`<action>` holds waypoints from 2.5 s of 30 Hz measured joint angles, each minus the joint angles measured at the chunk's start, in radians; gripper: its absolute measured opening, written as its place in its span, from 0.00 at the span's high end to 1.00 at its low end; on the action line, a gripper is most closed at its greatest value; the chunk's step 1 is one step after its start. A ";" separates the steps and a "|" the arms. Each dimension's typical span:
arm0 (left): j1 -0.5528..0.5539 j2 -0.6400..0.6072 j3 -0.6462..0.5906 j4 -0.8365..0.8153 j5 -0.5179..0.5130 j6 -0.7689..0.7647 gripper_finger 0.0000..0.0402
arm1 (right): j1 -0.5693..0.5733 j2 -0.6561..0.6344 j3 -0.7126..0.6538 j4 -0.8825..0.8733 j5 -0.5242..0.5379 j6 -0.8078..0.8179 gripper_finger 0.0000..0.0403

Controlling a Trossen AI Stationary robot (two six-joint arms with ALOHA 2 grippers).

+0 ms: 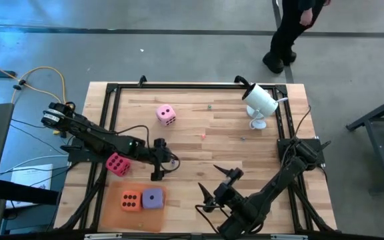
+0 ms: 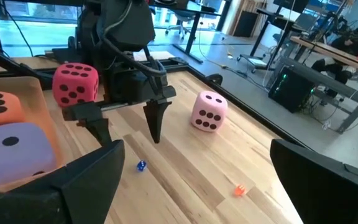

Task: Pick & Place Dice
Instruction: Put the small blue dice into the orange bin

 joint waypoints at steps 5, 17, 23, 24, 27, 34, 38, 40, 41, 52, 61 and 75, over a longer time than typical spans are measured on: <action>0.000 0.000 0.000 -0.002 0.000 0.000 0.00 | 0.000 0.000 0.000 0.000 -0.015 0.000 0.03; 0.000 0.005 0.000 -0.004 0.004 -0.087 0.00 | 0.000 0.000 0.000 -0.002 -0.035 0.000 0.03; 0.000 0.039 0.000 0.006 -0.007 -0.090 0.00 | 0.000 0.000 0.000 -0.001 -0.039 -0.001 0.03; 0.000 0.047 0.000 0.004 -0.020 -0.091 0.00 | 0.000 0.000 0.000 -0.001 -0.039 -0.001 0.03; 0.000 0.076 0.000 0.006 -0.063 -0.090 0.00 | 0.000 0.000 0.000 0.000 -0.039 -0.001 0.03; 0.001 0.124 0.000 0.036 -0.069 -0.093 0.00 | 0.000 0.000 0.000 0.002 -0.039 -0.022 0.03; -0.002 0.151 0.000 0.035 -0.073 -0.121 0.00 | 0.000 0.000 0.000 0.006 -0.039 -0.023 0.03; -0.002 0.169 0.000 0.030 -0.073 -0.128 0.00 | 0.000 0.000 0.000 0.008 -0.040 -0.026 0.03; -0.003 0.178 0.001 0.036 -0.072 -0.130 0.00 | 0.000 0.000 0.000 0.009 -0.041 -0.026 0.03; -0.007 0.241 0.004 0.062 -0.074 -0.152 0.09 | 0.000 0.000 0.000 0.010 -0.041 -0.027 0.03; -0.019 0.244 0.003 0.063 -0.073 -0.150 0.26 | 0.000 0.000 0.000 0.016 -0.040 -0.027 0.03; -0.019 0.245 0.000 0.110 -0.085 -0.146 0.36 | 0.000 0.000 0.000 0.016 -0.043 -0.027 0.03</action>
